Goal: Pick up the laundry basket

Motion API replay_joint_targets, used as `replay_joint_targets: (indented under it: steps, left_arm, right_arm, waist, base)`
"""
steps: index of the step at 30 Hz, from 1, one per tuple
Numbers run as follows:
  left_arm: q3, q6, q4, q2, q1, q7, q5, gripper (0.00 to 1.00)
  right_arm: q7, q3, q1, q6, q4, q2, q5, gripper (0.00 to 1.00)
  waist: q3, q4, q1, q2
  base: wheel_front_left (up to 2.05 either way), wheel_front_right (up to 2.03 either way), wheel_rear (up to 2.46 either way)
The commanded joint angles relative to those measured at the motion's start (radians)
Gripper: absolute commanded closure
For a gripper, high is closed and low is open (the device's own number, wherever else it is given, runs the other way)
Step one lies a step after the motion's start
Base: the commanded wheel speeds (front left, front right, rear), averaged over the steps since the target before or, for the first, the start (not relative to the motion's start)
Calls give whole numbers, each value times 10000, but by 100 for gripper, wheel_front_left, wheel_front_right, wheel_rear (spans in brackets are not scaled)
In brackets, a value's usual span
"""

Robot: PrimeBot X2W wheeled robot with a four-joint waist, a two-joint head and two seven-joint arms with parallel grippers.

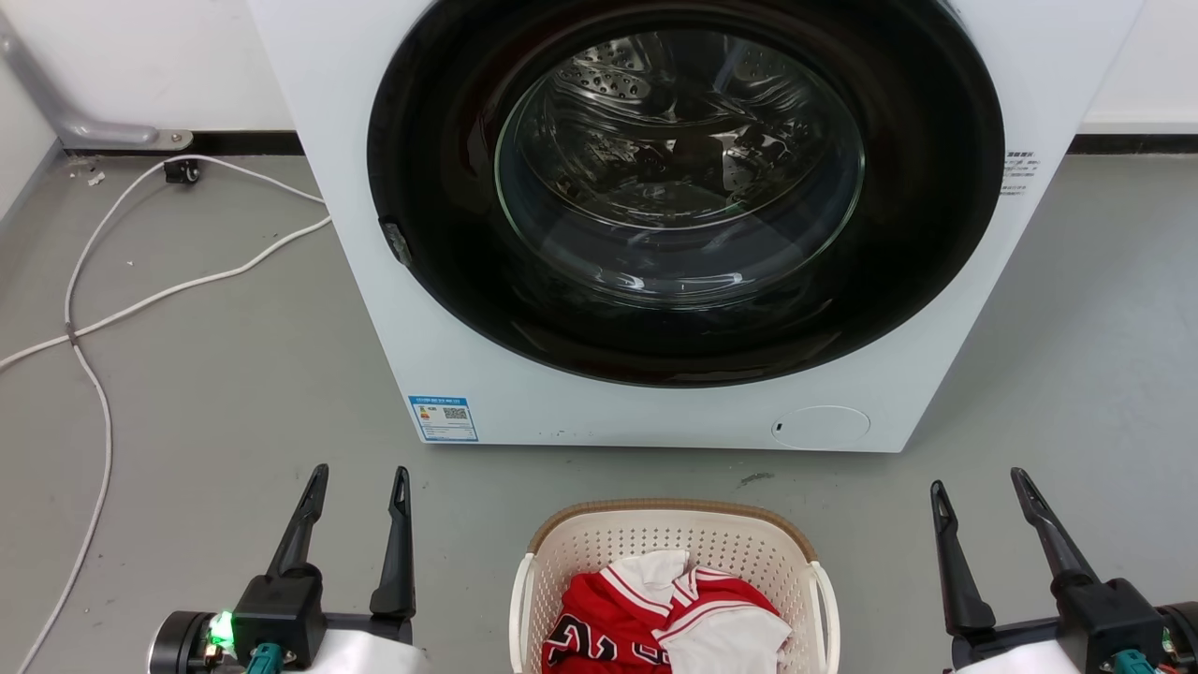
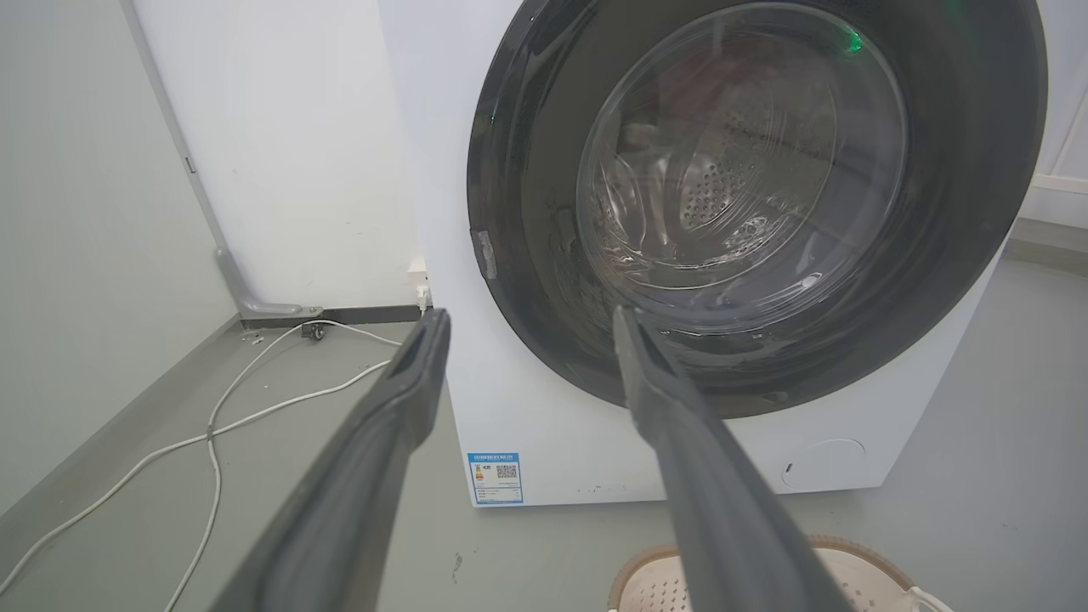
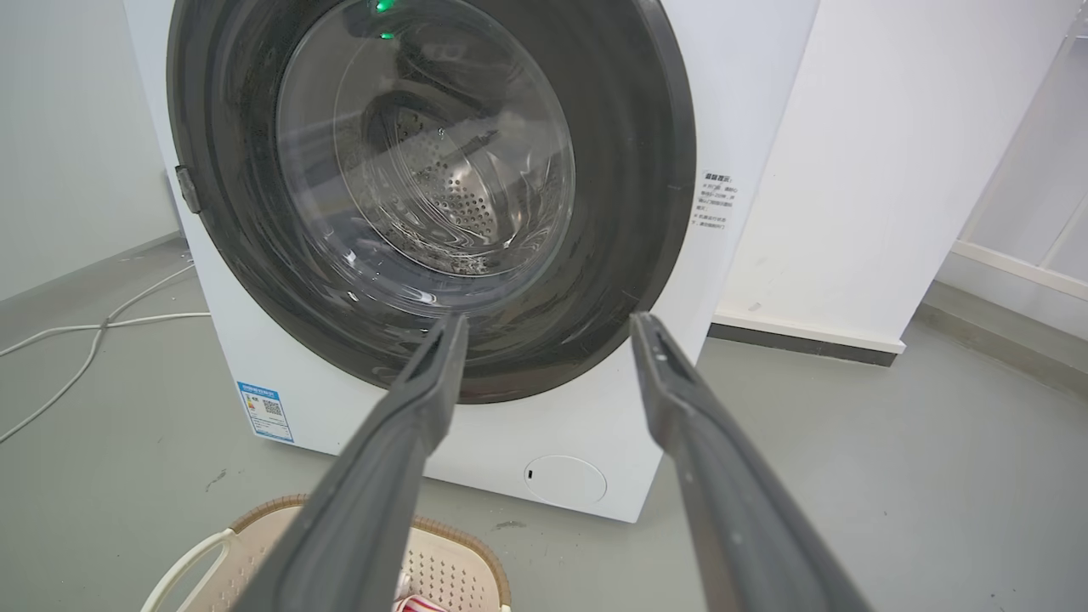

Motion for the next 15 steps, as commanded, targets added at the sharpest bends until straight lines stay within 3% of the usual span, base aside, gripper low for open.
replay_joint_targets:
  steps: [1, 15]
  left_arm:
    - [42, -17, 17, -19, 76, -76, -15, 0]
    - [-56, -258, 578, -23, -454, -65, -249, 0]
  right_arm:
    - [-21, 13, 100, -5, -6, -34, 4, 0]
    - [-21, 141, -340, -7, 314, -34, 7, 0]
  waist:
    - [-5, 1, 0, 0]
    - [174, -31, 0, 0]
  base:
    - [0, 0, 0]
    - [0, 0, 0]
